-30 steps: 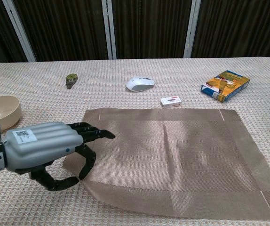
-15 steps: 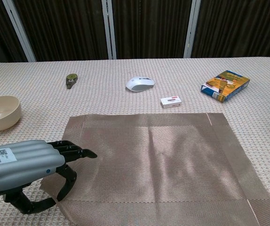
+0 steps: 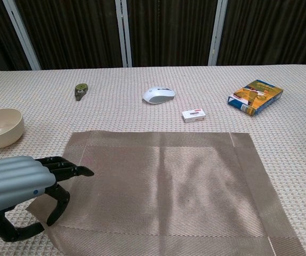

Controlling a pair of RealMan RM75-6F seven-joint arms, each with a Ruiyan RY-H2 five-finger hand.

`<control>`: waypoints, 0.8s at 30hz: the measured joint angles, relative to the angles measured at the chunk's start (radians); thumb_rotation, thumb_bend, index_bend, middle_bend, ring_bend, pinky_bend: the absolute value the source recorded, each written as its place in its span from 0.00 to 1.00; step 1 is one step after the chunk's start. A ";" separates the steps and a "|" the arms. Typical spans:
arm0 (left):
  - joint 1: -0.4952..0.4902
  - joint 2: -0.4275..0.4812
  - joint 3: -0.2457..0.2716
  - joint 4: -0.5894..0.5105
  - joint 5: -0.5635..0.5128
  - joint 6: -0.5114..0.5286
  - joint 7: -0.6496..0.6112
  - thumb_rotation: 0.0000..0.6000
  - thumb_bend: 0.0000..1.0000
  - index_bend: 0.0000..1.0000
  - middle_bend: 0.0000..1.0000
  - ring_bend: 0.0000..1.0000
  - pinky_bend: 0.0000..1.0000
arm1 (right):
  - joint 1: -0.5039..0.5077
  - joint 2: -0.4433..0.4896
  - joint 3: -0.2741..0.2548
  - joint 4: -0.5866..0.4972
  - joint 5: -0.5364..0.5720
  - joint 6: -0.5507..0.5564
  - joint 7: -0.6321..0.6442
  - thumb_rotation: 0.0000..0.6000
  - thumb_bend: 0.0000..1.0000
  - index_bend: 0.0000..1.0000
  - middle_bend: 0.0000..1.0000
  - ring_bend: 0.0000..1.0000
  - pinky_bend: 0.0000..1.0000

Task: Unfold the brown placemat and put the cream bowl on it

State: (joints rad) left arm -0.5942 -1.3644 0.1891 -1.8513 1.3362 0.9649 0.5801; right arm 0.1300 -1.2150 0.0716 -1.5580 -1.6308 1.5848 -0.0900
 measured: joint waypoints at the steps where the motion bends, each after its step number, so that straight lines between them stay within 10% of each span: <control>1: 0.003 0.004 -0.002 0.000 -0.001 0.005 0.001 1.00 0.43 0.70 0.00 0.00 0.00 | 0.000 0.000 0.000 0.000 -0.001 0.000 0.000 1.00 0.00 0.00 0.00 0.00 0.00; 18: 0.025 0.071 0.039 -0.065 0.000 -0.037 -0.019 1.00 0.41 0.66 0.00 0.00 0.00 | -0.001 -0.005 0.001 0.000 -0.004 -0.004 -0.010 1.00 0.00 0.00 0.00 0.00 0.00; 24: 0.025 0.078 0.035 -0.062 0.013 -0.041 -0.038 1.00 0.00 0.03 0.00 0.00 0.00 | -0.001 -0.005 0.001 0.001 -0.003 -0.005 -0.010 1.00 0.00 0.00 0.00 0.00 0.00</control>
State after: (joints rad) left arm -0.5687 -1.2865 0.2244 -1.9133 1.3495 0.9234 0.5421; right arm 0.1292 -1.2196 0.0728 -1.5572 -1.6333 1.5800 -0.0998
